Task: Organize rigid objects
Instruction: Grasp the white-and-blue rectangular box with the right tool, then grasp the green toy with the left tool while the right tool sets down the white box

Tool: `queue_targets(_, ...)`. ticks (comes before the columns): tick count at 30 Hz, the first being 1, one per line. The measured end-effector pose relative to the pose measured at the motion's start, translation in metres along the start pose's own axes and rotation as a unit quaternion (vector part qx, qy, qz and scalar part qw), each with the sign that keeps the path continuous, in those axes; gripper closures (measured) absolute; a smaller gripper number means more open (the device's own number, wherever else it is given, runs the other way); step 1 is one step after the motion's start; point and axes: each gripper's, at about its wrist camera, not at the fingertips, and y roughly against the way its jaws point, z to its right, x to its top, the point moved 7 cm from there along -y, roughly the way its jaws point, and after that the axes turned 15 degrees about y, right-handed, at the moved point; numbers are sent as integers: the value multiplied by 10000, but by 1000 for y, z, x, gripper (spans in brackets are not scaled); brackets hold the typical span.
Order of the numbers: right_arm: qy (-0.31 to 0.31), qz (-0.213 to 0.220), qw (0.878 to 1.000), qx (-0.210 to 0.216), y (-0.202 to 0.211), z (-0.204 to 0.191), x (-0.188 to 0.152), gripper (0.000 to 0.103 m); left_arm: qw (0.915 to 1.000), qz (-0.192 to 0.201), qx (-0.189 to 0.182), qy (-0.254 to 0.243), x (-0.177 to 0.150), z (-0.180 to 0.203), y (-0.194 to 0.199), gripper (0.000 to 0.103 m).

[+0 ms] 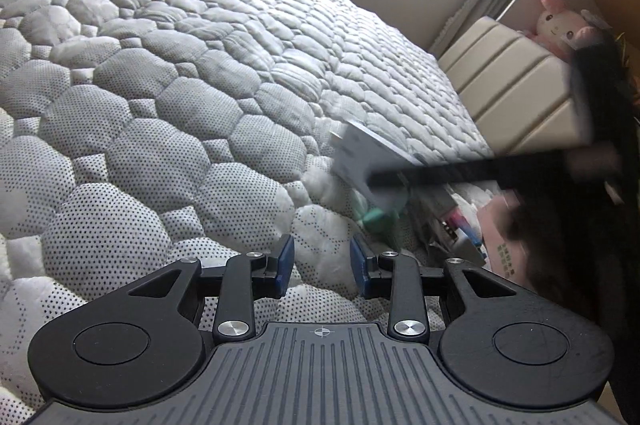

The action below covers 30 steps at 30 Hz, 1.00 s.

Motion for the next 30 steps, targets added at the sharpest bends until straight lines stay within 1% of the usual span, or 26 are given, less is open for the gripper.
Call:
queue_targets(2,-23,22,10000,29,15,-9,-19,86,10000,-15,31,-23,-1,-1,-1,70)
queue_targets(4,-206,69,9997,91,34,-16,-37,86,9999,-74,3,-85,-3,1,-3,70)
queue_targets(6,-402,192,9990,67,56,-23,-58,86,9997,-130,-151,-142,-5,6,-5,70)
queue_targets(7,-441,276,9986,-11,68,-26,-69,86,9994,-147,-242,-211,-5,10,-6,70)
queue_targets(9,-544,388,9976,-174,90,-33,-95,86,9980,-166,-362,-493,-4,23,-12,70)
queue_targets(12,-894,492,9942,-332,116,-37,-141,86,9941,-138,-373,-1005,-3,46,-23,70)
queue_targets(14,-1085,597,9911,-489,129,-39,-170,86,9881,-69,-305,-1509,-5,64,-35,70)
queue_targets(15,-1147,656,9893,-624,135,-40,-183,86,9829,-35,-222,-1825,-7,73,-42,70)
queue_targets(17,-1320,764,9849,-823,146,-41,-208,86,9701,-17,25,-2426,-14,88,-59,70)
queue_targets(18,-1480,825,9821,-829,150,-40,-219,86,9649,-38,158,-2620,-17,92,-69,70)
queue_targets(19,-1676,882,9787,-792,154,-39,-229,86,9617,-76,289,-2725,-20,95,-78,69)
queue_targets(21,-1934,980,9731,-783,159,-37,-247,86,9590,-126,557,-2776,-22,94,-95,69)
queue_targets(22,-1996,1021,9709,-844,162,-36,-254,86,9589,-107,631,-2764,-23,94,-100,69)
queue_targets(24,-2073,1073,9678,-945,167,-34,-265,86,9588,-57,705,-2751,-23,90,-107,73)
queue_targets(25,-2093,1088,9668,-985,168,-34,-270,86,9585,-36,726,-2756,-24,89,-109,77)
queue_targets(28,-2187,1087,9631,-1128,171,-29,-283,86,9590,2,701,-2744,-24,88,-106,79)
queue_targets(30,-2329,1114,9589,-1179,174,-23,-291,86,9571,45,632,-2827,-29,90,-96,81)
